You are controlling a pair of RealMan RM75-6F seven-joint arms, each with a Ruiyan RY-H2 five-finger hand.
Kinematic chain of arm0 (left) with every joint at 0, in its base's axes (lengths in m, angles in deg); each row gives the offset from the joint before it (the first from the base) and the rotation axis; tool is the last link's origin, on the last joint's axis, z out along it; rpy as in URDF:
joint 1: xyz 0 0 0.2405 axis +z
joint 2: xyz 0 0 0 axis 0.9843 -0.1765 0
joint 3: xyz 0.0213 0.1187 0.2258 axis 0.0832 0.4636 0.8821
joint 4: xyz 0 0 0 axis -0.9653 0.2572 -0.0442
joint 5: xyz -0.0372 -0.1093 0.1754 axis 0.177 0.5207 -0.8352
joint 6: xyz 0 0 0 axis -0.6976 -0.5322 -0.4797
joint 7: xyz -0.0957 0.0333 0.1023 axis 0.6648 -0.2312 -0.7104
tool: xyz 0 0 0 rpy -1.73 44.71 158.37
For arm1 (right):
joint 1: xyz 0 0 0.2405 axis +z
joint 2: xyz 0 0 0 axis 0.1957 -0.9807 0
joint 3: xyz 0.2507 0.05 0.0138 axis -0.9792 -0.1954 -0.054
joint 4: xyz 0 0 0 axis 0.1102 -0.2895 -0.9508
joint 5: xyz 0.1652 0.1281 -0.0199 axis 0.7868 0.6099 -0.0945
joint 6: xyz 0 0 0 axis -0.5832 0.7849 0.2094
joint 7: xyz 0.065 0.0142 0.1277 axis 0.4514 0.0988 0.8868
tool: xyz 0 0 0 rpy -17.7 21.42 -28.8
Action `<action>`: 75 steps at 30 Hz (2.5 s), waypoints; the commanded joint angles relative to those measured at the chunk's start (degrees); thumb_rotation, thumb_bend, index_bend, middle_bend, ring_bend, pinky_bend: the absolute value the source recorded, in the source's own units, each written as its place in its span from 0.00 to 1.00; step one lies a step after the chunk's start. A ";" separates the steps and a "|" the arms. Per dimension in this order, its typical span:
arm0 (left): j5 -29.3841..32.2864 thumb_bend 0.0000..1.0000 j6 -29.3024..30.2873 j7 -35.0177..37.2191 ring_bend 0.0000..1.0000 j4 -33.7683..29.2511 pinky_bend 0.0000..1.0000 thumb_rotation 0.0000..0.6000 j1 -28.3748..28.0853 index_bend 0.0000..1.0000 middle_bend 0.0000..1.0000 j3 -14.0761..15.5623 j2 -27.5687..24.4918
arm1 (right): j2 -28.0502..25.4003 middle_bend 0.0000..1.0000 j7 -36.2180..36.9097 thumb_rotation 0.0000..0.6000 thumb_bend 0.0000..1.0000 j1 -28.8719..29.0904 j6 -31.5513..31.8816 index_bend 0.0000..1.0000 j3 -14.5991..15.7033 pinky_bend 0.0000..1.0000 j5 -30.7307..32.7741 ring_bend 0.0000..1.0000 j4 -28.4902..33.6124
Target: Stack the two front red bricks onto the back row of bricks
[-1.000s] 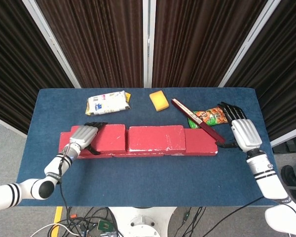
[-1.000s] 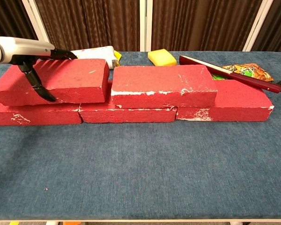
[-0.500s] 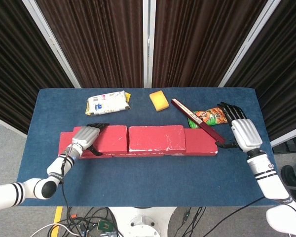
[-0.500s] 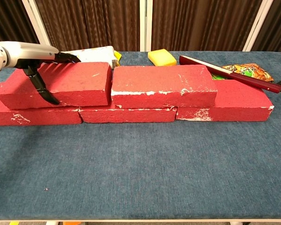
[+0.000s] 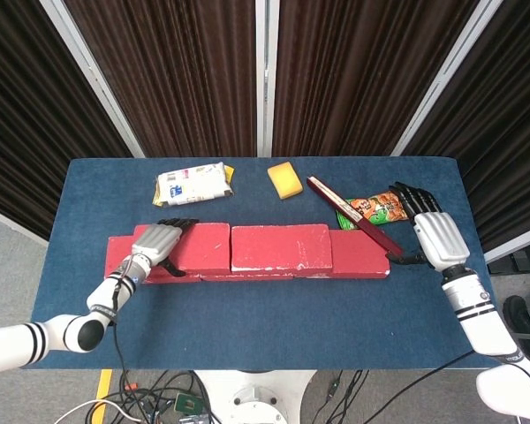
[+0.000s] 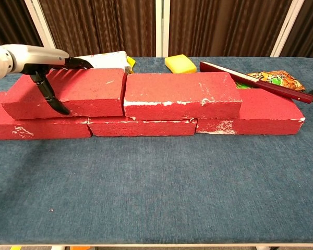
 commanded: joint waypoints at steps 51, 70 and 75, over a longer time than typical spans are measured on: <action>2.44 0.12 0.71 0.62 0.08 0.83 0.19 1.00 -2.20 0.00 0.13 2.23 1.42 | 1.11 0.00 2.09 1.00 0.00 -0.14 -0.76 0.00 0.30 0.00 -0.25 0.00 -2.45; -1.27 0.06 -0.19 4.41 0.00 1.20 0.04 1.00 -0.86 0.00 0.00 1.52 1.18 | 1.34 0.00 1.79 1.00 0.00 -0.04 -0.98 0.00 0.22 0.00 0.16 0.00 -2.49; -2.18 0.04 -0.41 5.04 0.00 1.18 0.04 1.00 -0.64 0.00 0.00 1.46 1.22 | 1.51 0.00 2.01 1.00 0.00 -0.04 -0.95 0.00 0.18 0.00 0.15 0.00 -2.71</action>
